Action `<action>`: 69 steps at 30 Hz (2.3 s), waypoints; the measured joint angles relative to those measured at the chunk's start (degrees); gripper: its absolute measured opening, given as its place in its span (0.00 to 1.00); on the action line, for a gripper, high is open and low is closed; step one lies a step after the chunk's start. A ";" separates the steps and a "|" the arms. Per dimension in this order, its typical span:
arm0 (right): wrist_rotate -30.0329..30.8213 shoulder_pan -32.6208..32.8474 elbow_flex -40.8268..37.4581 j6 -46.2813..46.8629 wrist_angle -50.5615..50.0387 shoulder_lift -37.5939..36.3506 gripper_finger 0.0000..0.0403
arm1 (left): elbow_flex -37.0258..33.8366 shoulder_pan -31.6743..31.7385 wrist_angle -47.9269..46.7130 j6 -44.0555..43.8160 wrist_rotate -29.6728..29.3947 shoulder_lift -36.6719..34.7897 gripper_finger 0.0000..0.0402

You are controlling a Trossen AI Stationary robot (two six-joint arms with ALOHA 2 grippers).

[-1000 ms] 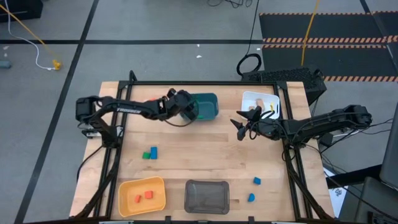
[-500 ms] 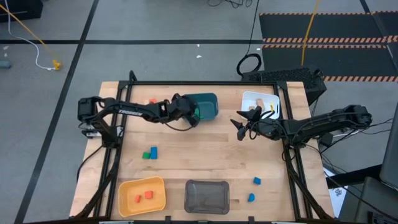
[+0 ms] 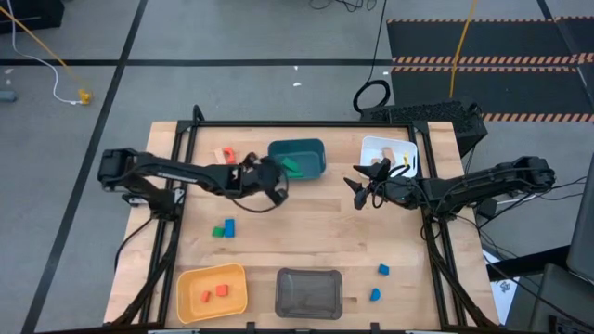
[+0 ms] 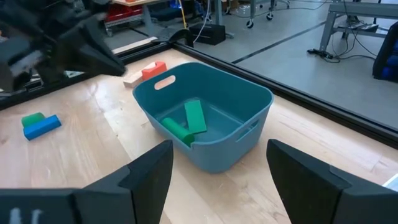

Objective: Sort & place blocks by color
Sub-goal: Put the top left blue block into the black bin

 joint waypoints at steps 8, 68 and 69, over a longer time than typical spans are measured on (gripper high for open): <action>0.00 0.00 -0.02 0.00 0.03 0.00 0.62 | 0.02 -5.62 -28.64 -22.22 -0.80 -8.00 0.25; 0.00 0.00 -0.02 0.00 0.03 -0.02 0.62 | -18.18 -19.85 -24.47 -66.81 20.82 -10.91 0.63; 0.01 0.01 -0.02 -0.01 0.03 -0.02 0.62 | -18.18 -19.84 -24.71 -66.82 20.82 -11.03 0.64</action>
